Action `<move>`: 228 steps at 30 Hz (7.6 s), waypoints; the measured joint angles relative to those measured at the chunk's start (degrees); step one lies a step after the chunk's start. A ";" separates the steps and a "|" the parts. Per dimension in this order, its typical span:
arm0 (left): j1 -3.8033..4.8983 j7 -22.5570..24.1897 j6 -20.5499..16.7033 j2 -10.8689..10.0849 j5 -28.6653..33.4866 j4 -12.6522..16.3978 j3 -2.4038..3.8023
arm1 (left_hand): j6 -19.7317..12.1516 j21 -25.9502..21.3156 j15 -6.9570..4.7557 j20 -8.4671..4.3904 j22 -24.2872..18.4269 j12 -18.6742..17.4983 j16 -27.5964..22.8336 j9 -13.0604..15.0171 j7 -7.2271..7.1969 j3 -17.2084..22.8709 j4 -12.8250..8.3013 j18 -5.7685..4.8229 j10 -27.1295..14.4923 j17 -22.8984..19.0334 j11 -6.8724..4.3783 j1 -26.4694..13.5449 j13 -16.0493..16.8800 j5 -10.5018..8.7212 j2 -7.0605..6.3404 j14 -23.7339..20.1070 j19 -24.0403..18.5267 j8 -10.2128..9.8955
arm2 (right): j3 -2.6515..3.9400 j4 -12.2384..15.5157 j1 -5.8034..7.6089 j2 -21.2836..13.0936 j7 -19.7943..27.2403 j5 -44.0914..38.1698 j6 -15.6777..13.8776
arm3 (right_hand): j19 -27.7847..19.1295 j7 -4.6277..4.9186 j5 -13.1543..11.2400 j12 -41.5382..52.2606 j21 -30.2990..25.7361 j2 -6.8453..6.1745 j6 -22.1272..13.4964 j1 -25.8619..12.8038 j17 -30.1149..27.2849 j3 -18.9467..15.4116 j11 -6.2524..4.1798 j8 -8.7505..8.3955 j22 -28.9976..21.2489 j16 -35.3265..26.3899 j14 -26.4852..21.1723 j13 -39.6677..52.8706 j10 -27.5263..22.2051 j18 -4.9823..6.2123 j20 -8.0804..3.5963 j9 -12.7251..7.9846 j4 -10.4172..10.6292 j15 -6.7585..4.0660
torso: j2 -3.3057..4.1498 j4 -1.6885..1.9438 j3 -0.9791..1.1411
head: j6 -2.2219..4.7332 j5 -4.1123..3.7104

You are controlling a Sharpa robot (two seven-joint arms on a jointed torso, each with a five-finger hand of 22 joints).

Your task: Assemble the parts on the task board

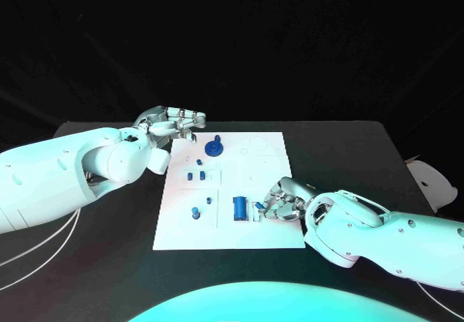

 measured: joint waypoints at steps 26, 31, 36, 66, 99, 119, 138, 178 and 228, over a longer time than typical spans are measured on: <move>0.01 -0.29 0.16 0.06 0.00 0.05 0.00 | 0.00 0.00 0.00 0.00 0.00 0.23 0.00 0.00 0.00 0.00 0.00 0.00 0.00 -0.05 0.00 0.00 0.00 0.00 0.00 0.00 0.00 0.00 | -0.01 -1.50 -0.25 1.54 0.01 3.90 1.22 | 0.00 -0.84 1.64 0.13 0.18 -0.22 1.92 -11.61 -0.02 -2.67 -0.74 0.94 -0.02 0.22 0.00 -7.83 0.96 0.02 0.01 2.44 0.07 0.01 | 0.00 -0.02 0.01 | -0.37 0.05; 0.01 -0.37 0.23 0.05 0.00 0.05 0.00 | 0.00 0.00 0.00 0.00 0.00 0.22 0.00 0.00 0.00 0.00 0.00 0.00 0.00 -0.05 0.00 0.00 0.00 0.00 0.00 0.00 0.00 0.00 | -0.01 -1.63 -0.25 1.60 0.00 3.96 1.29 | 0.00 -0.84 -2.78 0.12 0.18 0.10 1.92 -13.16 -0.02 -4.18 -0.93 0.94 -0.02 0.22 0.00 -7.88 1.15 0.02 0.01 2.81 0.03 0.01 | -0.01 -0.02 0.01 | -0.37 0.11; 0.01 -0.45 0.30 0.04 0.00 0.05 0.00 | 0.00 0.00 0.00 0.00 0.01 0.23 0.00 0.00 0.00 0.00 0.00 0.00 0.00 -0.05 0.00 0.00 0.00 0.00 0.00 0.00 0.00 0.00 | -0.01 -1.71 -0.26 1.66 0.02 3.95 1.27 | 0.00 -0.84 -6.79 0.12 0.18 0.18 1.92 -13.62 -0.02 -5.36 -0.93 0.93 -0.03 0.22 0.00 -7.88 1.14 0.03 0.01 3.12 -0.09 0.01 | -0.02 -0.02 0.01 | -0.26 0.14; 0.01 -0.69 0.57 -0.22 0.00 0.04 0.00 | 0.00 0.00 0.00 0.00 0.01 0.22 0.00 0.00 0.00 0.00 0.00 0.00 0.00 -0.04 0.00 0.00 0.00 0.00 0.00 0.00 0.00 0.00 | 0.02 1.97 -0.61 -3.03 3.67 4.27 1.46 | 0.00 -0.65 -7.31 0.14 -0.08 -0.16 1.71 -11.66 -0.04 -6.38 -0.93 0.93 -0.04 0.22 0.00 -7.72 1.14 0.15 0.01 3.60 -0.48 0.02 | -0.07 -0.09 0.04 | -0.04 0.21; 0.00 -0.72 0.69 -0.17 0.00 0.02 0.00 | 0.00 0.00 0.00 0.00 0.01 0.22 0.00 0.00 0.00 0.00 0.00 0.00 0.00 -0.03 0.00 0.00 0.00 0.00 0.00 0.00 0.00 0.00 | 0.09 -3.08 -0.78 0.43 3.94 3.01 3.10 | 0.00 -0.74 -8.66 0.60 -0.06 1.23 1.80 -6.34 0.00 -6.22 -0.61 0.96 -0.02 0.21 0.01 -6.09 1.02 0.18 0.01 4.40 -1.62 0.05 | 0.00 -0.01 0.02 | -0.38 0.19; -0.04 -0.73 0.75 0.18 0.04 -0.39 -0.11 | -0.13 0.00 0.00 0.00 0.01 0.22 0.00 0.00 0.12 -0.18 0.18 0.00 -0.41 -0.12 0.00 0.00 0.00 0.00 0.00 0.00 0.00 0.00 | 0.35 -2.61 1.28 -1.65 8.64 5.83 -1.88 | -1.87 1.00 -6.61 -7.01 -11.79 1.04 -1.41 -5.92 -0.01 -8.13 0.08 -1.10 -0.03 -4.03 0.08 -1.12 -1.96 0.81 0.32 4.20 -0.32 0.20 | -0.36 -0.17 -0.03 | 0.57 -0.06; -3.08 3.54 0.70 3.48 7.10 -7.34 -0.90 | -2.06 -20.28 3.65 5.36 -11.86 -1.25 -23.28 -0.03 0.41 -2.67 2.35 0.00 -4.02 -12.01 1.76 0.34 -3.09 0.00 0.34 -11.75 -13.81 1.04 | 0.53 -25.39 8.08 4.20 40.30 52.58 -1.09 | -25.58 7.00 -10.99 -55.94 -66.64 0.65 -8.35 5.14 -45.94 -3.75 6.40 -8.07 -16.01 -56.22 -18.01 -52.31 -22.31 6.90 6.51 -2.51 -2.26 6.88 | -4.61 -1.40 -0.86 | 8.49 -0.21; -8.59 16.34 -18.19 6.50 8.82 0.09 0.62 | -38.03 -42.85 1.14 -0.21 -40.36 -13.65 -51.71 -3.76 -10.10 -12.27 -4.41 -8.04 -43.56 -25.44 -2.62 -51.88 -11.08 -7.79 7.23 -49.08 -43.36 -6.23 | 6.36 -18.79 3.25 6.45 57.92 69.87 -8.73 | -65.71 2.13 -31.17 -72.89 -78.42 2.23 -43.04 -49.06 -74.47 -2.00 3.16 -11.51 -61.20 -87.76 -61.00 -82.60 -59.57 1.48 4.79 -24.77 -13.89 6.17 | -6.42 1.51 0.51 | 14.52 0.07; -9.03 20.94 -28.37 6.17 5.74 2.44 0.87 | -57.31 -43.06 -1.76 -6.95 -47.02 -13.65 -51.92 -3.88 -10.62 -12.07 -10.05 -8.95 -63.56 -25.50 -6.25 -85.04 -11.13 -12.67 7.39 -67.89 -59.37 -6.22 | 6.99 -16.30 2.56 5.77 61.85 75.12 -17.86 | -83.84 -2.49 -31.17 -72.88 -78.42 2.21 -64.42 -80.49 -74.85 -1.86 1.01 -11.72 -74.90 -87.76 -83.73 -82.74 -82.49 -2.49 -1.53 -26.53 -16.38 4.94 | -6.41 1.64 0.55 | 14.55 0.06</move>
